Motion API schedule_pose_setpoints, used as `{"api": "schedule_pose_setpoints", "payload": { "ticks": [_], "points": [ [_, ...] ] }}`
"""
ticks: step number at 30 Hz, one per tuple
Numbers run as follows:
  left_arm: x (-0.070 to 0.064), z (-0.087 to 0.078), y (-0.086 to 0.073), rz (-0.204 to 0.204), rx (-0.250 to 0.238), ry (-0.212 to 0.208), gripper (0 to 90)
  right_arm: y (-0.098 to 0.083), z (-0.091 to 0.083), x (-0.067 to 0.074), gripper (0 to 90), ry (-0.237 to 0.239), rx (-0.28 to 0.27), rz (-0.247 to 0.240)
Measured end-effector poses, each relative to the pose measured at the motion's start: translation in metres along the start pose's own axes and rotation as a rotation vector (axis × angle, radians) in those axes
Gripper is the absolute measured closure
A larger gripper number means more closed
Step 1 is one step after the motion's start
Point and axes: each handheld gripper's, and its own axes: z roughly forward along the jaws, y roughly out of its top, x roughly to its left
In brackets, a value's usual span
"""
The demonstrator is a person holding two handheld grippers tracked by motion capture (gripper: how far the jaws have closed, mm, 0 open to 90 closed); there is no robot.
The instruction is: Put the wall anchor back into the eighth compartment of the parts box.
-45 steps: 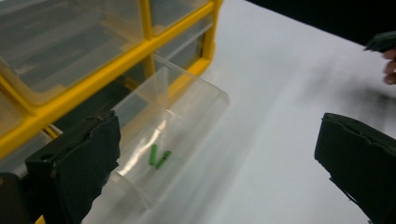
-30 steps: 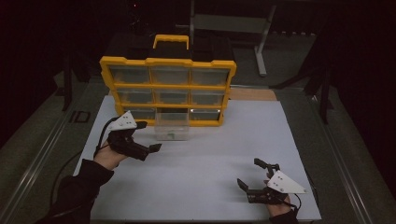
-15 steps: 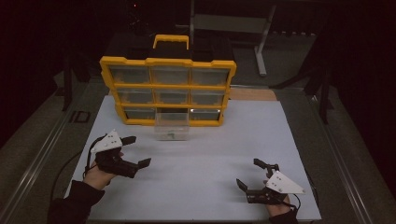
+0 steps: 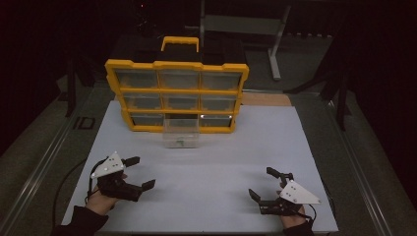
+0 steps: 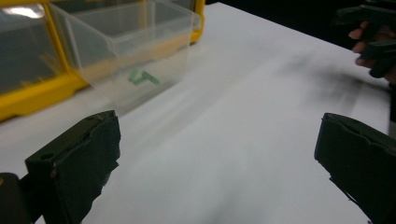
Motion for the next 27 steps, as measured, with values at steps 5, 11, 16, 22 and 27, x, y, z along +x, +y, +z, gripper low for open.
{"api": "schedule_pose_setpoints", "payload": {
  "ticks": [5,11,16,22,27],
  "points": [
    [0.001,-0.003,-0.014,-0.016,-0.011,0.006,0.0,0.000,0.000,0.000,8.3,0.004,-0.001,-0.001],
    [0.004,-0.005,-0.027,-0.015,-0.004,0.050,0.0,0.000,0.001,0.001,8.3,0.004,0.002,-0.002],
    [0.006,-0.005,-0.036,-0.016,-0.001,0.085,0.0,0.000,0.000,0.000,8.3,0.004,0.003,0.001],
    [0.008,-0.003,-0.044,-0.009,0.031,0.151,0.0,0.000,0.000,0.000,8.3,0.006,0.003,0.001],
    [0.011,-0.004,-0.047,-0.032,0.013,0.170,0.0,0.000,0.000,0.000,8.3,0.005,0.004,0.001]
  ]
}}
